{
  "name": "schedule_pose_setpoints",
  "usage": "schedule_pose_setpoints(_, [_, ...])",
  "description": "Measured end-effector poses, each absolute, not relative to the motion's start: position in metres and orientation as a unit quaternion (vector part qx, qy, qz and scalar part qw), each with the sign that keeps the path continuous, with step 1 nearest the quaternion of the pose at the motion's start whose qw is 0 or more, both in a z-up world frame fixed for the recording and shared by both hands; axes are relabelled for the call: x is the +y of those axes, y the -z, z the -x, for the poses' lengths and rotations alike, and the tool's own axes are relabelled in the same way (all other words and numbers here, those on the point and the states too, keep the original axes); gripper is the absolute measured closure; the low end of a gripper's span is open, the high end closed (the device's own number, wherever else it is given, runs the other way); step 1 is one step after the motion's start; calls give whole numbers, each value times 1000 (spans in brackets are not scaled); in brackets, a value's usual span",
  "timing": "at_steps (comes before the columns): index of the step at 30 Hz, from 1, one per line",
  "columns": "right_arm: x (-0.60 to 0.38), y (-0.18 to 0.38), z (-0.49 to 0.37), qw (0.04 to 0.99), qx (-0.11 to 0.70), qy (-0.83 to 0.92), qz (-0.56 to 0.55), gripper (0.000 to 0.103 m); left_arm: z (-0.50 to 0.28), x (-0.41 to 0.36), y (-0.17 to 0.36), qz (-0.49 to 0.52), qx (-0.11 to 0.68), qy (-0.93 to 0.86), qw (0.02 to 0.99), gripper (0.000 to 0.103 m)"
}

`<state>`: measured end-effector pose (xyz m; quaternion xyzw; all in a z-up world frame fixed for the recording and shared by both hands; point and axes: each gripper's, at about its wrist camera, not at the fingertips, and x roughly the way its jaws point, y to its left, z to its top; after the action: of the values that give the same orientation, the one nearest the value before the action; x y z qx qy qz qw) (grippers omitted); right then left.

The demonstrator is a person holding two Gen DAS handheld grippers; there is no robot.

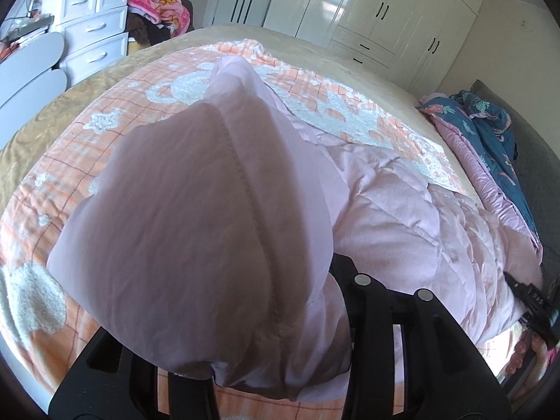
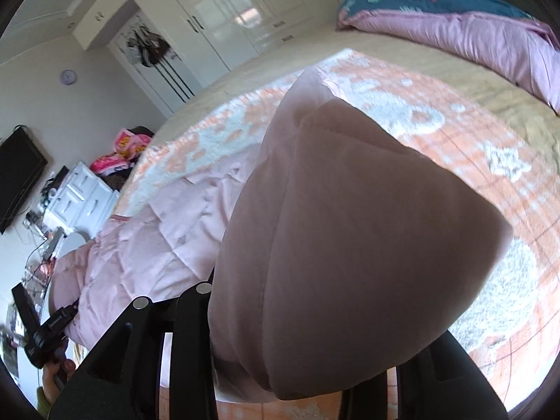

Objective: Fold large clothes
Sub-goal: 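Lift the held edge with both tools and fold it over the bundle, then lower the edge onto the bundle and open both tools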

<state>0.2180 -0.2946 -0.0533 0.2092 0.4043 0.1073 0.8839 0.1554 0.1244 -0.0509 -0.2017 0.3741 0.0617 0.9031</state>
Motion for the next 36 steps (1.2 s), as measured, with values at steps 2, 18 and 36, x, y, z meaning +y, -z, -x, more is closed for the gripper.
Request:
schedule_pose_setpoints(2, [-297, 64, -220, 875, 423, -93, -216, 62, -155, 124, 53, 201, 376, -63, 902, 71])
schedule_pose_setpoints(18, [-310, 52, -182, 868, 430, -70, -239, 30, -151, 127, 58, 212, 378, -55, 899, 69])
schedule_pose_setpoints(36, [-323, -9, -124, 914, 350, -64, -197, 7, -136, 149, 79, 264, 385, -59, 882, 35])
